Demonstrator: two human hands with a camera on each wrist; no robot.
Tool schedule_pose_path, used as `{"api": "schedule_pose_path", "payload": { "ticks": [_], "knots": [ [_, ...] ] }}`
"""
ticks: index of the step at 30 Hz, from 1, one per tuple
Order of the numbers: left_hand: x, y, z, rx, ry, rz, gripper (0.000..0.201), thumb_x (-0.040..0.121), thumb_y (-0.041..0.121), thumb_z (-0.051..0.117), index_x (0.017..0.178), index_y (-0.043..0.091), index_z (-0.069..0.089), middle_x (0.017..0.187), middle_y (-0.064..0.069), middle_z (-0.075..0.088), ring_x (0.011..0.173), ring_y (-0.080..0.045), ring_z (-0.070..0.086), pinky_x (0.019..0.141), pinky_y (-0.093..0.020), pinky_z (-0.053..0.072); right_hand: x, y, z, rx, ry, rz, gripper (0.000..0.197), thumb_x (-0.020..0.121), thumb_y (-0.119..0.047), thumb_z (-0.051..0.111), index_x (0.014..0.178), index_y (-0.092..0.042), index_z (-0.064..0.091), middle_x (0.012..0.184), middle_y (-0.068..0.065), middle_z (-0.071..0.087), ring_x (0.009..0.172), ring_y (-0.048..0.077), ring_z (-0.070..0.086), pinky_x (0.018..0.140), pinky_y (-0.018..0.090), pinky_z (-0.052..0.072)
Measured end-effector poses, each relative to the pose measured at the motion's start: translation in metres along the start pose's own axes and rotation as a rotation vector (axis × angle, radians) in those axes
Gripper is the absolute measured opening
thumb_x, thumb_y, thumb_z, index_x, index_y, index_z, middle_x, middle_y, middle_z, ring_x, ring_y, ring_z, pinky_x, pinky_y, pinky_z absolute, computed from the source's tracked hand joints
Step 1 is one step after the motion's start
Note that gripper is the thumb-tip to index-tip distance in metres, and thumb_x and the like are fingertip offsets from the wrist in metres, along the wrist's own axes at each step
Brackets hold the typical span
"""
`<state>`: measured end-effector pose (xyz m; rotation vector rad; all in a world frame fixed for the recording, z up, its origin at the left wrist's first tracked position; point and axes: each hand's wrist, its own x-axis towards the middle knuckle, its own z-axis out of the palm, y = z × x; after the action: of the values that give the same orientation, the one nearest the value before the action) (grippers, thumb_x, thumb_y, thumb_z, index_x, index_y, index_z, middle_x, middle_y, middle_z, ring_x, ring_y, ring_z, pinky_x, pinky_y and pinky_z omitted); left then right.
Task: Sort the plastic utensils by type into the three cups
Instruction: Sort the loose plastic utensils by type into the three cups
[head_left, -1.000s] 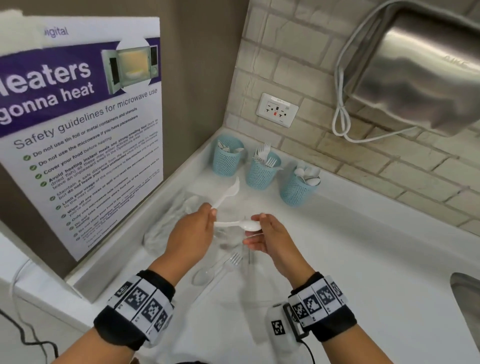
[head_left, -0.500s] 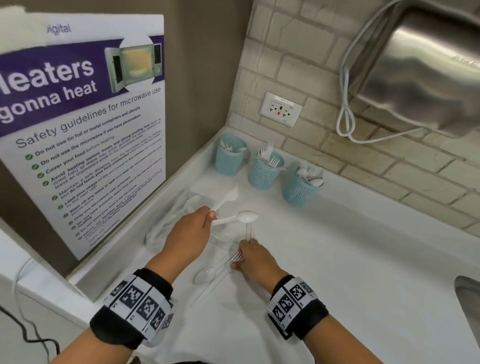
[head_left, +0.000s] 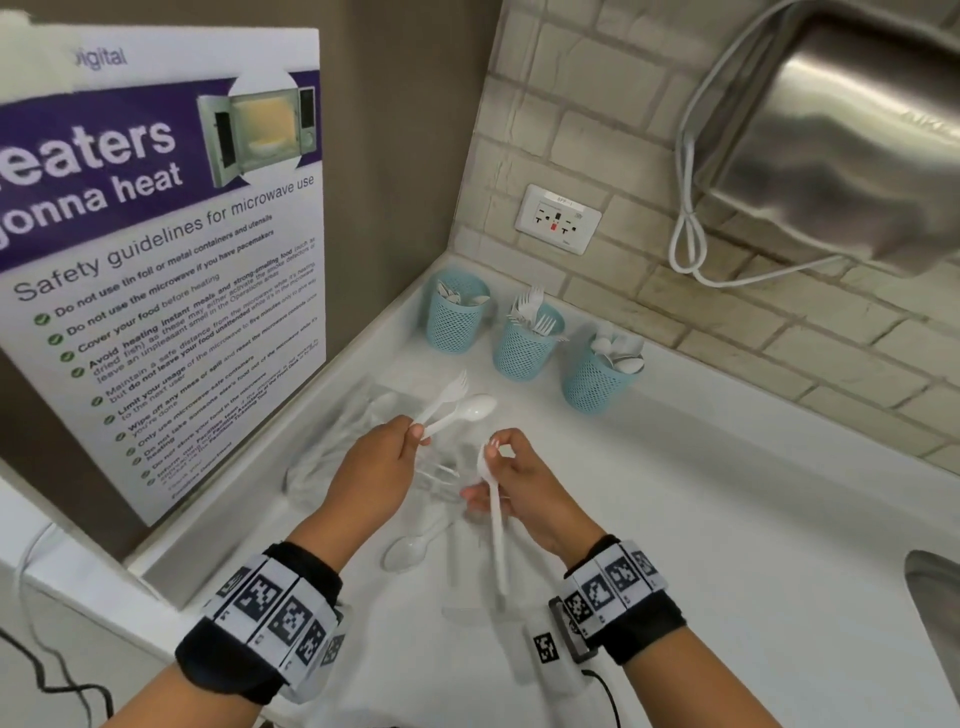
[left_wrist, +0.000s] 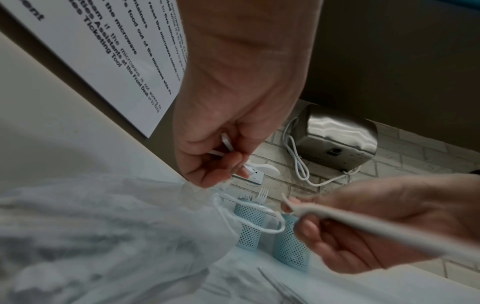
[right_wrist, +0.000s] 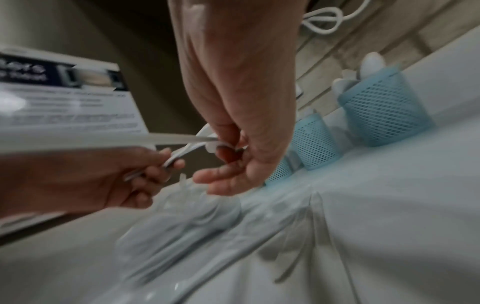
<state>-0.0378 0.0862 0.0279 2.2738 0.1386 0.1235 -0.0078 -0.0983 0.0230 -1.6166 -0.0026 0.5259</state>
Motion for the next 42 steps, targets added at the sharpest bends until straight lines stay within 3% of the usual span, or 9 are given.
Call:
{"api": "schedule_pose_path", "payload": {
  "ticks": [3, 6, 11, 15, 20, 25, 28, 32, 42],
  "knots": [
    [0.001, -0.002, 0.000, -0.001, 0.000, -0.016, 0.033, 0.102, 0.029, 0.031, 0.102, 0.012, 0.060, 0.085, 0.002, 0.057, 0.076, -0.015, 0.052, 0.063, -0.026, 0.032, -0.002, 0.011, 0.015, -0.276, 0.008, 0.023, 0.014, 0.101, -0.035, 0.042, 0.097, -0.021, 0.044, 0.070, 0.002, 0.052, 0.051, 0.013, 0.052, 0.053, 0.032, 0.047],
    [0.001, -0.002, -0.001, -0.007, 0.003, -0.037, 0.031, 0.102, 0.027, 0.032, 0.102, 0.012, 0.059, 0.088, 0.002, 0.056, 0.078, -0.015, 0.050, 0.067, -0.025, 0.032, -0.004, 0.022, 0.026, -0.757, -0.080, -0.056, 0.041, 0.083, -0.058, 0.057, 0.101, -0.022, 0.049, 0.085, -0.004, 0.052, 0.068, 0.009, 0.049, 0.056, 0.021, 0.036],
    [-0.001, 0.000, 0.001, -0.012, -0.021, -0.037, 0.027, 0.102, 0.025, 0.033, 0.101, 0.011, 0.055, 0.081, 0.004, 0.054, 0.070, -0.011, 0.049, 0.056, -0.021, 0.033, -0.003, 0.039, 0.036, -1.211, -0.143, -0.098, 0.034, 0.091, -0.019, 0.061, 0.119, -0.007, 0.046, 0.111, 0.007, 0.037, 0.076, 0.010, 0.050, 0.074, 0.028, 0.044],
    [-0.001, 0.001, 0.001, -0.030, -0.024, -0.049, 0.023, 0.102, 0.023, 0.033, 0.098, 0.009, 0.051, 0.068, 0.006, 0.048, 0.057, -0.006, 0.044, 0.048, -0.021, 0.029, -0.004, 0.038, 0.031, -1.270, -0.151, -0.112, 0.030, 0.093, -0.022, 0.057, 0.118, -0.007, 0.050, 0.118, 0.015, 0.042, 0.084, 0.020, 0.045, 0.069, 0.026, 0.038],
    [0.000, -0.004, -0.001, -0.194, -0.036, -0.110, 0.019, 0.101, 0.019, 0.034, 0.091, 0.011, 0.048, 0.081, 0.000, 0.060, 0.068, -0.016, 0.055, 0.064, -0.031, 0.049, -0.009, 0.001, 0.008, -1.005, -0.123, -0.151, 0.020, 0.085, -0.028, 0.068, 0.082, -0.017, 0.052, 0.087, -0.001, 0.050, 0.079, 0.014, 0.047, 0.062, 0.022, 0.034],
    [-0.004, 0.011, 0.004, -0.401, -0.079, -0.123, 0.022, 0.102, 0.024, 0.033, 0.090, 0.011, 0.046, 0.091, -0.002, 0.069, 0.067, -0.012, 0.065, 0.057, -0.016, 0.046, -0.021, -0.028, -0.005, -0.223, 0.059, -0.066, 0.017, 0.087, -0.024, 0.069, 0.081, -0.019, 0.054, 0.058, -0.013, 0.047, 0.047, 0.003, 0.040, 0.044, 0.014, 0.031],
    [-0.009, 0.023, 0.010, -0.472, -0.137, -0.096, 0.020, 0.102, 0.028, 0.033, 0.088, 0.020, 0.045, 0.095, -0.004, 0.070, 0.078, -0.018, 0.069, 0.070, -0.030, 0.055, -0.021, -0.038, 0.000, 0.028, 0.108, -0.047, 0.017, 0.089, -0.025, 0.067, 0.085, -0.015, 0.053, 0.057, -0.006, 0.051, 0.044, 0.004, 0.043, 0.042, 0.015, 0.028],
    [-0.017, 0.038, 0.018, -0.501, -0.184, -0.073, 0.020, 0.102, 0.025, 0.032, 0.098, 0.011, 0.045, 0.091, -0.008, 0.070, 0.074, -0.022, 0.071, 0.074, -0.036, 0.057, -0.019, -0.039, 0.013, 0.111, 0.156, -0.083, 0.018, 0.090, -0.025, 0.065, 0.084, -0.012, 0.054, 0.061, 0.006, 0.061, 0.045, 0.006, 0.050, 0.040, 0.013, 0.030],
    [-0.020, 0.040, 0.026, -0.423, -0.085, 0.031, 0.013, 0.101, 0.027, 0.033, 0.101, 0.017, 0.040, 0.070, -0.004, 0.051, 0.058, -0.014, 0.047, 0.054, -0.026, 0.039, -0.017, -0.040, 0.026, 0.120, 0.209, -0.143, 0.018, 0.091, -0.030, 0.064, 0.089, -0.014, 0.056, 0.056, -0.008, 0.040, 0.047, 0.005, 0.033, 0.044, 0.017, 0.027]
  ]
}}
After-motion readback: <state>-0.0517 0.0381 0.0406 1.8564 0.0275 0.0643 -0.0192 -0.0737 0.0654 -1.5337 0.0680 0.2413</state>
